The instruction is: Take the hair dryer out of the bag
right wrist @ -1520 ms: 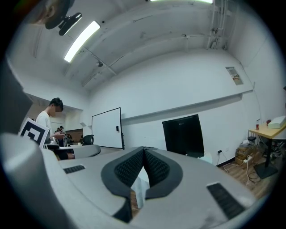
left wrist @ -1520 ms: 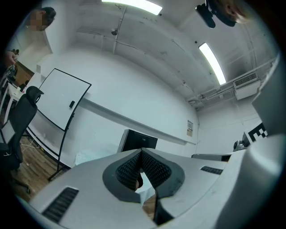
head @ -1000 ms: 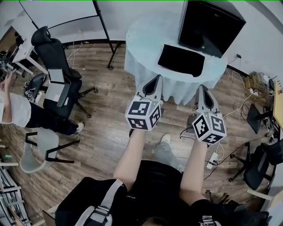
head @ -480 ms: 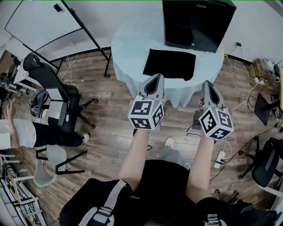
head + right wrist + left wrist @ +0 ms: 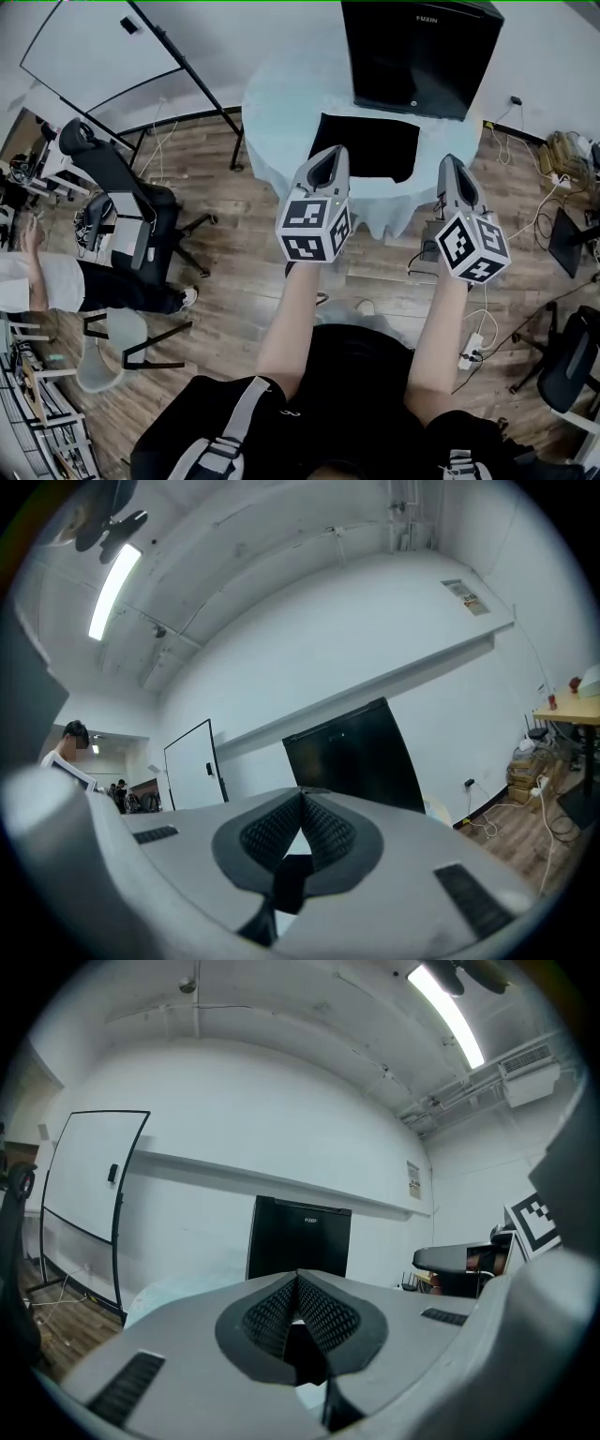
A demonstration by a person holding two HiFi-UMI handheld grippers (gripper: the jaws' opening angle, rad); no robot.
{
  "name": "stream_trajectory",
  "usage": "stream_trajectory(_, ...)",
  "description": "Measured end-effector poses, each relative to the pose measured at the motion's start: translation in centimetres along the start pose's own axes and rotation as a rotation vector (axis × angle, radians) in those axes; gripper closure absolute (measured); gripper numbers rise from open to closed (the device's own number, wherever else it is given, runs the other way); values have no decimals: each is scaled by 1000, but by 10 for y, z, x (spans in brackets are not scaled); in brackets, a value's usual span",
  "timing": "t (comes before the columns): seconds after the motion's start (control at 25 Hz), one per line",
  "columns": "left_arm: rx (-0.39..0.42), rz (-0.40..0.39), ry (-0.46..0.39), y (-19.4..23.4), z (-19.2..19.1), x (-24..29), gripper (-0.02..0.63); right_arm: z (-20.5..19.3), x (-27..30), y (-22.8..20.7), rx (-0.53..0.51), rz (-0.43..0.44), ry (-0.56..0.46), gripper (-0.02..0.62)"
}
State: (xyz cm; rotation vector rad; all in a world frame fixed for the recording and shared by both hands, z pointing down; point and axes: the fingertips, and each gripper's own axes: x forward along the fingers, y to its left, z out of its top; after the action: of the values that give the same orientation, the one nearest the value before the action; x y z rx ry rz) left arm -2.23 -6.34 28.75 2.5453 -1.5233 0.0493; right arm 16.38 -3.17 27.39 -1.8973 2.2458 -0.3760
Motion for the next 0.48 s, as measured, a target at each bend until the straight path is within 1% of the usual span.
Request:
stream_trajectory(0.12, 8, 15, 2, 7, 2, 0, 603, 1, 12, 10, -10, 41, 3, 591)
stream_trajectory(0.28, 16, 32, 34, 19, -6, 2, 601, -8, 27, 21, -13, 84, 25, 591)
stream_trajectory(0.48, 21, 27, 63, 30, -19, 17, 601, -18, 43, 13, -23, 84, 49, 591)
